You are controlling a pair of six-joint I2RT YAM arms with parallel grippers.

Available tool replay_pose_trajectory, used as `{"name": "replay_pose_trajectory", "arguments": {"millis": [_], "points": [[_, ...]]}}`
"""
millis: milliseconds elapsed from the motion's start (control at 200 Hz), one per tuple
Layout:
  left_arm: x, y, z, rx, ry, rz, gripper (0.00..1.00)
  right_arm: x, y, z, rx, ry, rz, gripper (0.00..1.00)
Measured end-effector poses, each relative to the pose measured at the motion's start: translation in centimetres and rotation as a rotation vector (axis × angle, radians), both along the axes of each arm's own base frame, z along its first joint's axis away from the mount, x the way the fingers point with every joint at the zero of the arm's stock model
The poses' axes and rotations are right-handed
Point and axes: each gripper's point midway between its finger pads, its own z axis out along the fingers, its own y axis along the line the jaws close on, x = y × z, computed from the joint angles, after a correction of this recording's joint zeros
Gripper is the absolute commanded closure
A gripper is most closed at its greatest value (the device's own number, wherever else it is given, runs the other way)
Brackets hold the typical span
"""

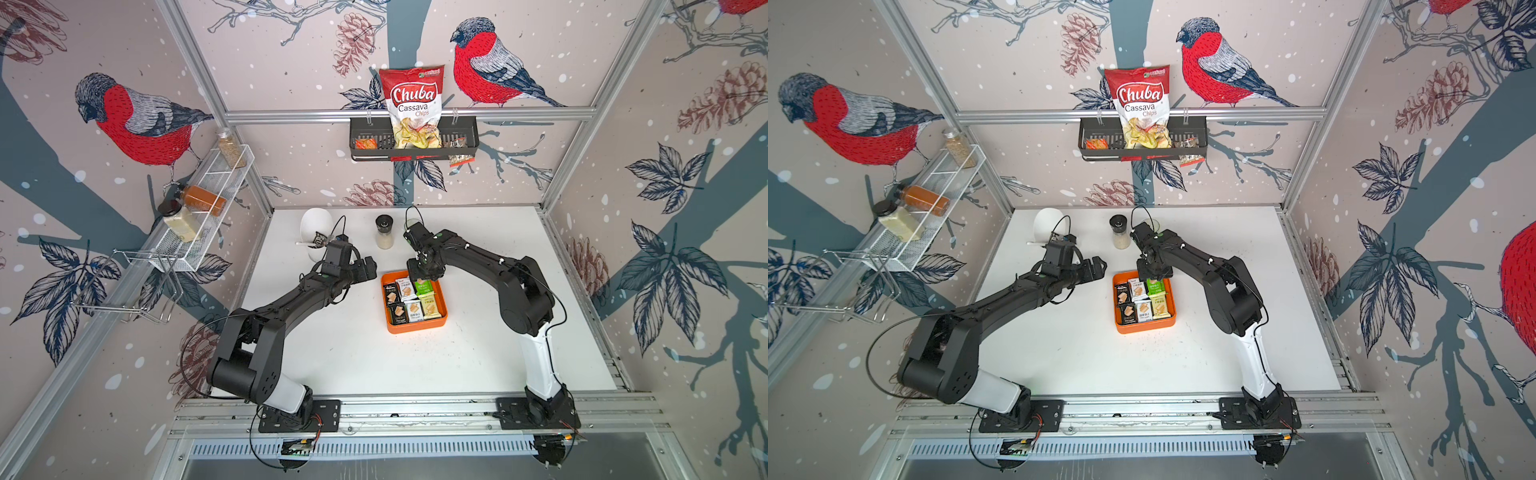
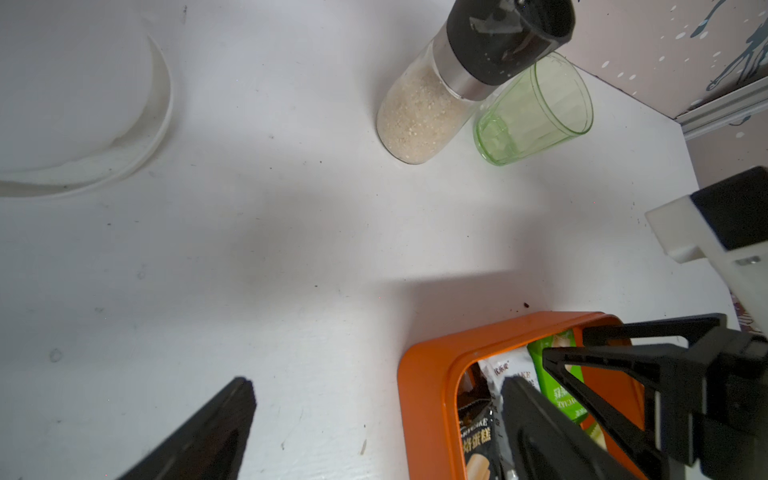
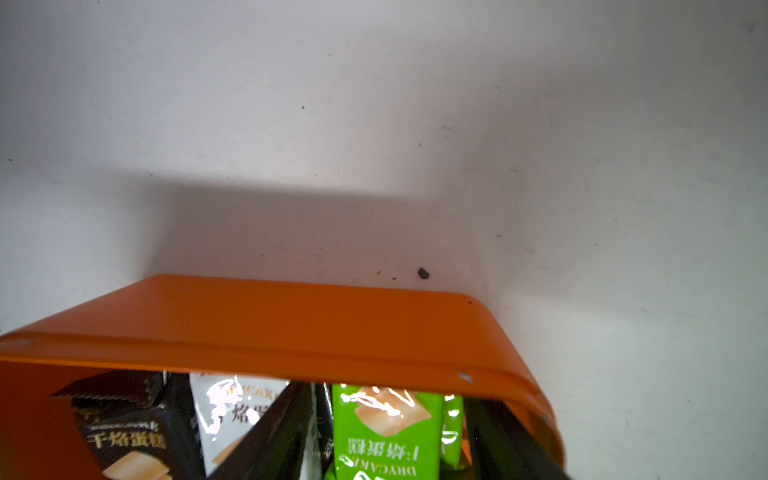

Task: Take the cookies out of the storage box
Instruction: Pick up the cookie from the storage box.

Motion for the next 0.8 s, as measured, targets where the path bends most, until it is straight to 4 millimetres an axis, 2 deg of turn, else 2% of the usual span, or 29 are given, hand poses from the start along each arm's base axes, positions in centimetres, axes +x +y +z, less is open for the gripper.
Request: {"name": "replay_pose_trajectory", "arguments": {"millis": [195,570,800], "points": [[-0.2,0.1,0.1,0.005,-0.005,-0.004,0.04,-0.4,-0.2,-1.0,-0.040,0.014,0.005,0.36],[-0.6,1.0,0.2,0.041,-0.008,0.005,0.04,-0.3,-0.7,-1.7,-0.080,0.012,-0.002,0.39],[-0.6,1.3,0.2,0.047,-0.010,0.004,0.04,-0.1,-0.3,-1.8,-0.077,0.010,0.000,0.46]]}}
